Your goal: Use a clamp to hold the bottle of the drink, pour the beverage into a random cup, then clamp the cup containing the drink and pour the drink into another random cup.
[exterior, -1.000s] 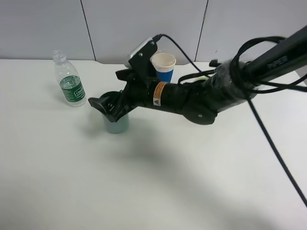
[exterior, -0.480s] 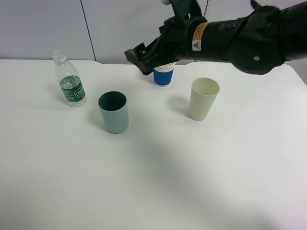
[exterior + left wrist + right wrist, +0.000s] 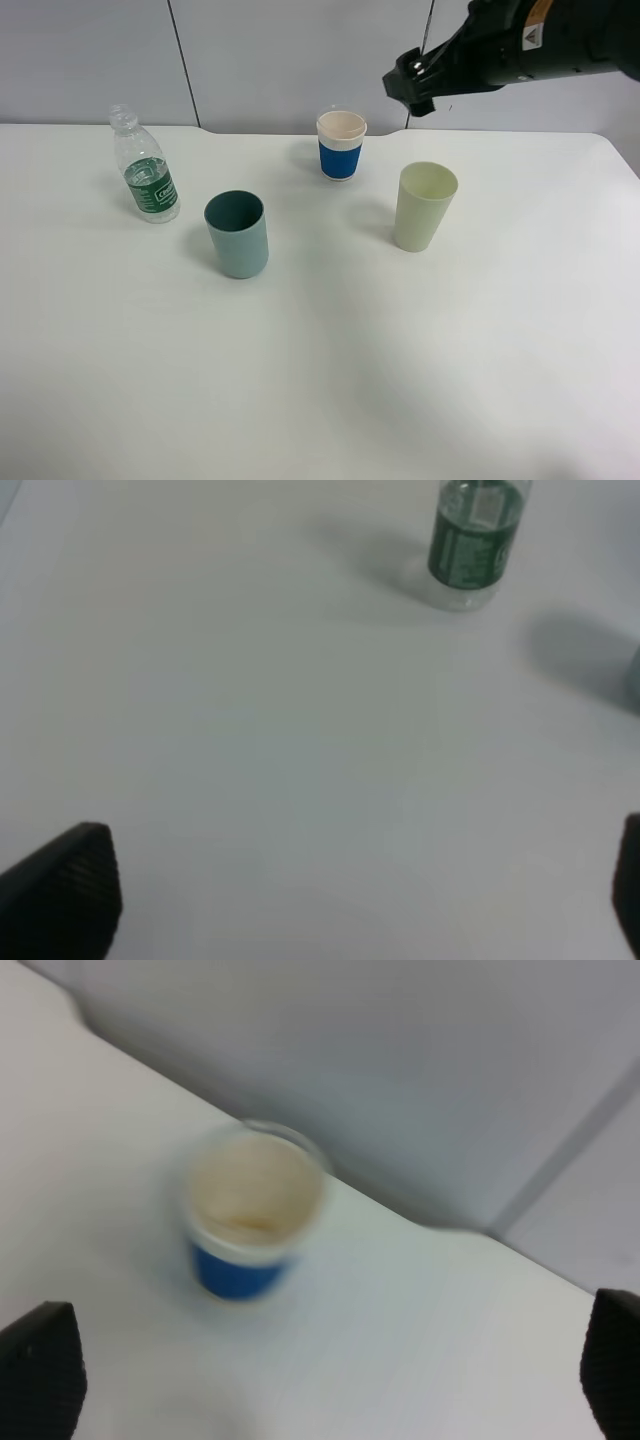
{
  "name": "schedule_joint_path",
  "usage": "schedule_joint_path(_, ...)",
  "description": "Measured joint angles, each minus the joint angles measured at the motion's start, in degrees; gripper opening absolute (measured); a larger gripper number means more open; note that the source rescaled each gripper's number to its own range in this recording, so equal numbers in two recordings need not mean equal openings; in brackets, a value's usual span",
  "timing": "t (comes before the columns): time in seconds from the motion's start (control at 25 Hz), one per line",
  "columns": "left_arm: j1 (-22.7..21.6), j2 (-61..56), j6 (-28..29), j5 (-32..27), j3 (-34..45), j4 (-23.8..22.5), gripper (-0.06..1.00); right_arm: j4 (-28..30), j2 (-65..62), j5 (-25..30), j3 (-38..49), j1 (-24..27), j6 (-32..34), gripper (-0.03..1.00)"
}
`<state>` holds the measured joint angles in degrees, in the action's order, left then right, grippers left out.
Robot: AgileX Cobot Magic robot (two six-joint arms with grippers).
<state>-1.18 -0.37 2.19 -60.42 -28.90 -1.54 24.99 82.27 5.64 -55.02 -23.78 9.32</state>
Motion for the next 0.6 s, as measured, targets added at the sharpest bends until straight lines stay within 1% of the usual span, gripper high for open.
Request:
schedule_joint_path(0.08,0.00,0.00,-0.07,0.00,0.00,0.00,1.00,0.42,-1.25,3.06,0.00,2.05,0.00,1.00)
schedule_joint_path(0.24,0.00,0.00,-0.07,0.00,0.00,0.00,1.00,0.79,-3.85,6.84,0.00,6.10,0.00,1.00)
schedule_joint_path(0.6,0.00,0.00,-0.07,0.00,0.00,0.00,1.00,0.79,-11.09,9.81,0.00,16.18,0.00,1.00)
